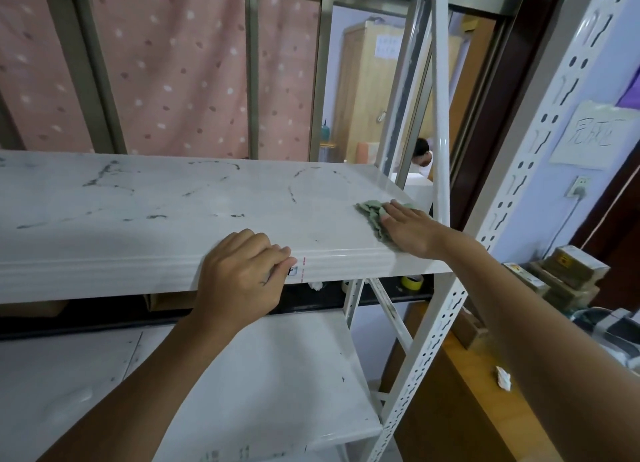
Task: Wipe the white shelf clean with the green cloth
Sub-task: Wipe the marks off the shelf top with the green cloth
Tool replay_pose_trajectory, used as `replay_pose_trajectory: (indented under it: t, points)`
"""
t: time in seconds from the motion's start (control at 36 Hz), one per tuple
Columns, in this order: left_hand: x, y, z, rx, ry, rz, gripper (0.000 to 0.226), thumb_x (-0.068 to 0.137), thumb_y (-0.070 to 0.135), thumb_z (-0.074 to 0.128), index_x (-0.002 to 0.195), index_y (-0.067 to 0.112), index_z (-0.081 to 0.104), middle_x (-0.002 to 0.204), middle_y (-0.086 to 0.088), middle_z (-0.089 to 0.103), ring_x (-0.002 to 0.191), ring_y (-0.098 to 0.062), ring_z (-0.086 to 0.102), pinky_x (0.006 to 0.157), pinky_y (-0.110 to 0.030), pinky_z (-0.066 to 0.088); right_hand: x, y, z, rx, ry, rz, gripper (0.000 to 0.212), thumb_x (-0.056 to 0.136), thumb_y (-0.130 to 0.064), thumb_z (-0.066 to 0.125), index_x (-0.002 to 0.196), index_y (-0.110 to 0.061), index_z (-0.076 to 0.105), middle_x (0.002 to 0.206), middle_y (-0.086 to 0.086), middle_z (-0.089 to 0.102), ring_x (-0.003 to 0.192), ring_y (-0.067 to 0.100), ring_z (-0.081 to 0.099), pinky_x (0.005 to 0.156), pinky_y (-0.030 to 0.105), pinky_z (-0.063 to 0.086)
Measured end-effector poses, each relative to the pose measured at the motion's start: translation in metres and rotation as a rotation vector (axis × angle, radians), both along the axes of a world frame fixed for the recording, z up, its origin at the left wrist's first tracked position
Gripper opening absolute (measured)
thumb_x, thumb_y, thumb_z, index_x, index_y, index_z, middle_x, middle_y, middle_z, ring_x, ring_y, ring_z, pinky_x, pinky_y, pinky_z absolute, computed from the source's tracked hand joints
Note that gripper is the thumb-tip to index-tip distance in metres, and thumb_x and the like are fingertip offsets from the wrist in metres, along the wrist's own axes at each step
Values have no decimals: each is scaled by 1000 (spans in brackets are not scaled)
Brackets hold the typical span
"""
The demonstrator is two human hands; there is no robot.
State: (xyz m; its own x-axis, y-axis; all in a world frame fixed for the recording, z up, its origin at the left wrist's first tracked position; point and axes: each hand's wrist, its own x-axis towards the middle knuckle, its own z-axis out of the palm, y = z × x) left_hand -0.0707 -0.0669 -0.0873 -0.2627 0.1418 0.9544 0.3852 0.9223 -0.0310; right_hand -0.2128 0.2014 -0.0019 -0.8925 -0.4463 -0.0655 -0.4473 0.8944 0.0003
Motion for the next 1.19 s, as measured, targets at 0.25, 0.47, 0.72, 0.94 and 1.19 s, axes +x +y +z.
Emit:
replay_pose_trajectory:
  t: [0.25,0.47,0.72,0.94,1.19]
  points:
    - [-3,0,-1,15,33,-9,14,90,13,77,77,7,79,66,-5,66,55,-32,57,52,-38,47,-92,-7,-21,-27,-6,-134,105,70,-64,-12,151,-7,22,165,12,11,152,29,4,121,53,9]
    - [-3,0,-1,8,33,22,14,88,13,77,75,9,78,64,-4,65,53,-32,55,50,-37,43,-125,-37,-11,-146,-32,-234,84,87,-59,1,158,-16,11,166,4,5,153,24,2,123,50,5]
    - [-1,4,0,6,-13,115,23,91,24,68,74,16,80,62,1,64,53,-29,60,57,-35,37,-221,-75,-32,-106,-13,-207,100,72,-65,-6,155,-15,18,165,10,9,152,32,7,121,55,7]
    - [0,2,-3,-13,-1,104,14,88,22,75,80,13,81,68,1,67,59,-26,64,57,-36,44,-181,-116,6,-88,32,-45,57,106,-41,14,158,-19,13,165,12,10,153,29,8,123,51,6]
    - [0,2,-1,-40,-1,111,14,86,21,78,77,11,81,70,-1,72,58,-28,67,52,-36,51,-198,-144,5,-167,-42,135,64,101,-53,7,155,-24,25,164,3,20,150,23,19,122,46,13]
